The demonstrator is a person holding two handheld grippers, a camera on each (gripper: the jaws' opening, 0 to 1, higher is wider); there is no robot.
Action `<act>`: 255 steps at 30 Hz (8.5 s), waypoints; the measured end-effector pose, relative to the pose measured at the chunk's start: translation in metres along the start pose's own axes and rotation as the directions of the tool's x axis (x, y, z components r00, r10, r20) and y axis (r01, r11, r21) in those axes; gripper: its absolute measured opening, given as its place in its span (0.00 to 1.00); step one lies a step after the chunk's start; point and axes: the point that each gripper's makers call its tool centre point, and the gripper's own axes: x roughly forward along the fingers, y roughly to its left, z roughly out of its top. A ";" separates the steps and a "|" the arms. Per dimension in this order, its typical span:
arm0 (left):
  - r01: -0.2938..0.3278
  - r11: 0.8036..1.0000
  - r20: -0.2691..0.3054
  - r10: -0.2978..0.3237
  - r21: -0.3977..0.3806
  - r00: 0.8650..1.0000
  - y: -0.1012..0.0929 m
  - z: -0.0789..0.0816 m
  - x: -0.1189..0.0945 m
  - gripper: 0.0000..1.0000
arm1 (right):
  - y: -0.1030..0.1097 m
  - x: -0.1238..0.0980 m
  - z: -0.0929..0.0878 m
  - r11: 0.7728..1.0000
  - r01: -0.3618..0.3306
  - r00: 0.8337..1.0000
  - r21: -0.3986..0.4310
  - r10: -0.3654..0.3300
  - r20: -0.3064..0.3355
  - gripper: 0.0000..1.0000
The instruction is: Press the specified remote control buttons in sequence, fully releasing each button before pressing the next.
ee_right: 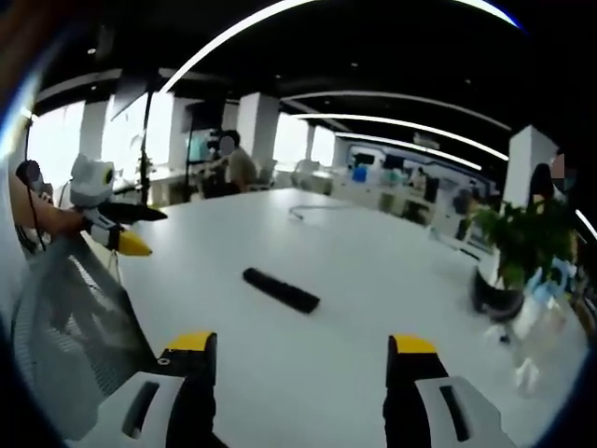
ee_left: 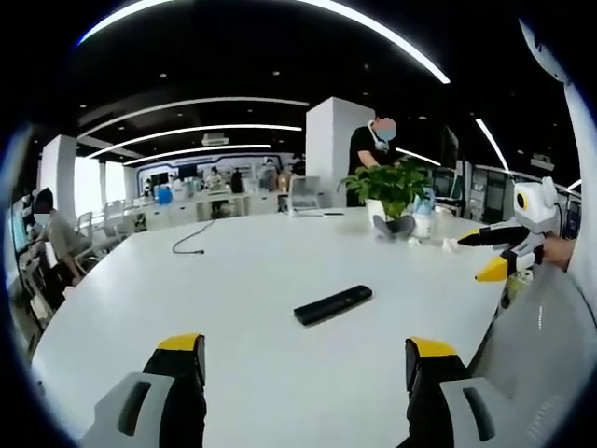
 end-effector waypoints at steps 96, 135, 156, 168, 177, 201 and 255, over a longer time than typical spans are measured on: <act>0.332 0.938 -0.213 -0.305 0.105 0.928 -0.025 0.065 0.089 0.22 | 0.000 -0.001 -0.003 1.000 0.014 1.000 -0.026 -0.014 -0.018 0.70; 0.425 0.898 -0.438 -0.339 0.113 0.832 -0.029 0.014 0.138 0.40 | -0.002 0.000 -0.004 1.000 0.016 0.999 -0.016 -0.017 -0.034 0.67; 0.473 0.870 -0.439 -0.374 0.139 0.817 -0.017 0.011 0.158 0.42 | -0.008 0.002 -0.014 0.997 0.077 0.991 -0.009 -0.078 -0.113 0.68; 0.515 0.845 -0.442 -0.410 0.146 0.798 -0.013 0.007 0.169 0.43 | -0.024 -0.005 -0.023 0.987 0.160 0.976 0.013 -0.156 -0.152 0.66; 0.553 0.817 -0.458 -0.433 0.164 0.776 -0.019 -0.009 0.176 0.43 | -0.030 -0.008 -0.022 0.969 0.161 0.984 0.189 -0.144 -0.103 0.65; 0.552 0.814 -0.482 -0.415 0.183 0.772 -0.017 -0.019 0.196 0.43 | -0.025 -0.005 -0.039 0.984 0.126 0.978 0.128 -0.101 -0.185 0.62; 0.679 0.693 -0.575 -0.460 0.244 0.676 -0.027 -0.046 0.193 0.26 | -0.028 -0.005 -0.048 0.983 0.142 0.967 0.116 -0.112 -0.229 0.62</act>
